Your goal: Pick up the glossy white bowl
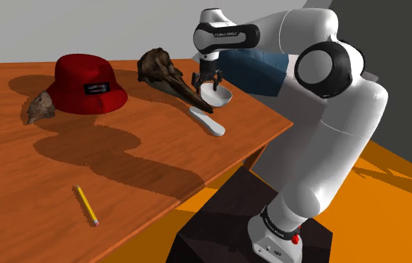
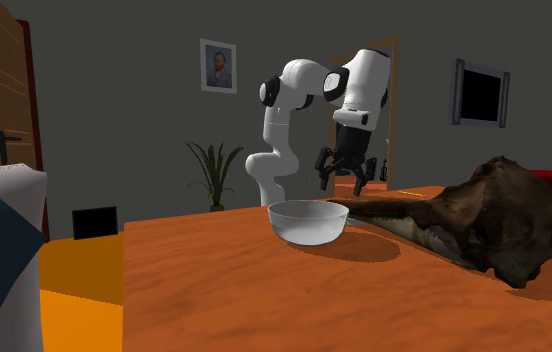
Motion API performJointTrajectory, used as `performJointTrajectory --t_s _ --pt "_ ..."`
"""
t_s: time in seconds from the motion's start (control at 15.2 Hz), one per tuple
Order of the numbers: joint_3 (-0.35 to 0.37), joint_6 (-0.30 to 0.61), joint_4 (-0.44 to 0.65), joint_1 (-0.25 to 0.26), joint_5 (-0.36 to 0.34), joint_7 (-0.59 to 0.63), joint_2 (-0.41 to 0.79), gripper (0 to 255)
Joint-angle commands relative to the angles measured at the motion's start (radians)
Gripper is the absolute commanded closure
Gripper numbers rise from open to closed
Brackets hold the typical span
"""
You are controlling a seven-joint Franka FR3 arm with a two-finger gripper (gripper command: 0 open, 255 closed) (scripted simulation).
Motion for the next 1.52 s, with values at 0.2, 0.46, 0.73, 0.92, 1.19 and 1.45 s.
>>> performJointTrajectory --t_s 0.2,0.46,0.73,0.92,1.19,1.45 --pt "-0.024 -0.027 0.211 -0.02 -0.02 0.008 0.181 0" --pt "-0.024 0.022 0.171 -0.02 -0.021 0.017 0.191 0" --pt "-0.024 0.064 0.139 -0.021 -0.022 0.025 0.202 0" --pt "-0.023 0.054 0.168 -0.019 -0.02 0.026 0.221 255" --pt "-0.022 0.027 0.196 -0.017 -0.018 0.024 0.223 255" --pt "-0.024 0.064 0.139 -0.021 -0.022 0.025 0.202 255"
